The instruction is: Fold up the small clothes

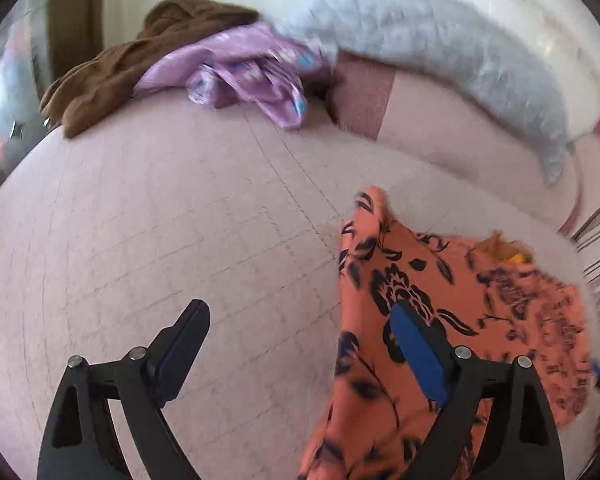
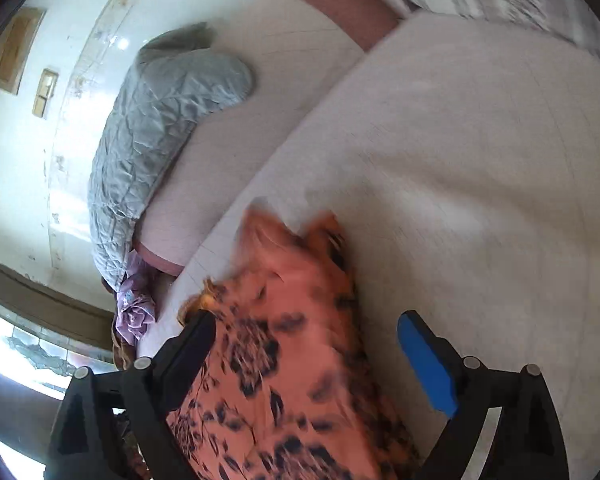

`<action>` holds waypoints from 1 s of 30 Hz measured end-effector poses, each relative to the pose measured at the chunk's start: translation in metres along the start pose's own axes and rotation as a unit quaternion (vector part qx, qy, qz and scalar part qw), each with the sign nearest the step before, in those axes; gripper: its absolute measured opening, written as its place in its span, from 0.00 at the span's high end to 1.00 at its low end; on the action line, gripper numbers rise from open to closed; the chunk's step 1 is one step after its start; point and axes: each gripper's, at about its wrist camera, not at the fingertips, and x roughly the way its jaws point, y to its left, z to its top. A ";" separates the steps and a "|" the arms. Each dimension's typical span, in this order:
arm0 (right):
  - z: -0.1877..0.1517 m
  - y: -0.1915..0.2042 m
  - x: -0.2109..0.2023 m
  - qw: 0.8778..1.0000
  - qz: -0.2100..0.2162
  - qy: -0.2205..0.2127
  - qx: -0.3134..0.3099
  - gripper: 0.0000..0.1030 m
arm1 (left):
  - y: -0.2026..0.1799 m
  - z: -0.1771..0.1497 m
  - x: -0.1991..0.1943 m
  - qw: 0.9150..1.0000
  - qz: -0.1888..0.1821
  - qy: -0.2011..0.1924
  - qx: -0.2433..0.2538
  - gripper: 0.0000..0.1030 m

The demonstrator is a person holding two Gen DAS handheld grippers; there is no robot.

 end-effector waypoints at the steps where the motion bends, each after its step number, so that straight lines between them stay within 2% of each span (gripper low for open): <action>1: -0.012 -0.002 -0.008 1.000 -0.001 0.002 -0.021 0.09 | 0.009 -0.010 -0.013 1.000 -0.001 -0.011 -0.005 0.11; 3: -0.035 0.004 -0.016 0.996 -0.027 0.019 -0.077 0.09 | 0.014 -0.022 -0.018 1.000 -0.017 -0.003 -0.001 0.11; 6: -0.049 0.010 -0.011 0.992 -0.037 0.041 -0.111 0.09 | -0.003 -0.046 0.007 0.998 -0.029 0.054 0.027 0.11; 8: -0.048 0.010 0.005 0.990 -0.042 0.068 -0.119 0.11 | -0.021 -0.052 0.026 0.994 -0.022 0.091 0.052 0.11; 9: -0.049 0.015 0.020 0.987 -0.049 0.089 -0.126 0.14 | -0.032 -0.053 0.030 0.995 0.000 0.074 0.072 0.20; 10: -0.052 0.021 0.028 0.982 -0.072 0.092 -0.150 0.32 | -0.040 -0.050 0.031 0.994 -0.010 0.071 0.084 0.42; 11: -0.054 0.029 0.035 0.974 -0.099 0.102 -0.177 0.50 | -0.046 -0.045 0.033 0.992 -0.035 0.094 0.082 0.83; 12: -0.051 0.030 0.036 0.971 -0.105 0.117 -0.181 0.73 | -0.050 -0.036 0.031 0.992 -0.027 0.106 0.067 0.84; 13: -0.051 0.037 0.035 0.969 -0.104 0.130 -0.182 0.75 | -0.055 -0.027 0.022 0.993 -0.025 0.097 0.063 0.85; 14: -0.052 0.051 0.028 0.963 -0.119 0.124 -0.207 0.76 | -0.060 -0.020 0.009 0.994 -0.024 0.081 0.070 0.85; 16: -0.050 0.072 0.011 0.965 -0.107 0.110 -0.213 0.76 | -0.065 -0.010 -0.029 0.995 -0.044 0.050 0.075 0.86; 19: -0.052 0.095 -0.040 0.970 -0.070 0.086 -0.216 0.77 | -0.063 -0.015 -0.090 0.995 -0.063 0.018 0.079 0.86; 21: -0.062 0.104 -0.074 0.969 -0.058 0.076 -0.228 0.77 | -0.050 -0.035 -0.123 0.993 -0.083 0.018 0.086 0.86; 23: -0.082 0.091 -0.108 0.973 -0.033 0.090 -0.211 0.75 | -0.035 -0.064 -0.130 0.993 -0.081 0.033 0.076 0.81; 24: -0.095 0.077 -0.119 0.974 -0.025 0.101 -0.200 0.69 | -0.022 -0.090 -0.125 0.994 -0.075 0.049 0.070 0.76; 25: -0.106 0.062 -0.126 0.975 -0.026 0.108 -0.190 0.53 | -0.012 -0.111 -0.116 0.993 -0.068 0.064 0.069 0.68; 26: -0.120 0.042 -0.129 0.976 -0.033 0.114 -0.182 0.33 | 0.002 -0.138 -0.095 0.991 -0.038 0.104 0.072 0.54; 27: -0.142 0.006 -0.127 0.977 -0.054 0.127 -0.164 0.06 | 0.013 -0.155 -0.076 0.987 -0.007 0.143 0.073 0.51; 28: -0.154 -0.020 -0.124 0.977 -0.084 0.136 -0.144 0.07 | 0.025 -0.165 -0.077 0.989 -0.035 0.128 0.058 0.51; 29: -0.166 -0.047 -0.126 0.974 -0.124 0.149 -0.119 0.09 | 0.029 -0.163 -0.090 0.992 -0.039 0.104 0.052 0.50; 30: -0.175 -0.066 -0.133 0.977 -0.120 0.143 -0.102 0.14 | 0.028 -0.155 -0.096 0.992 -0.018 0.107 0.058 0.50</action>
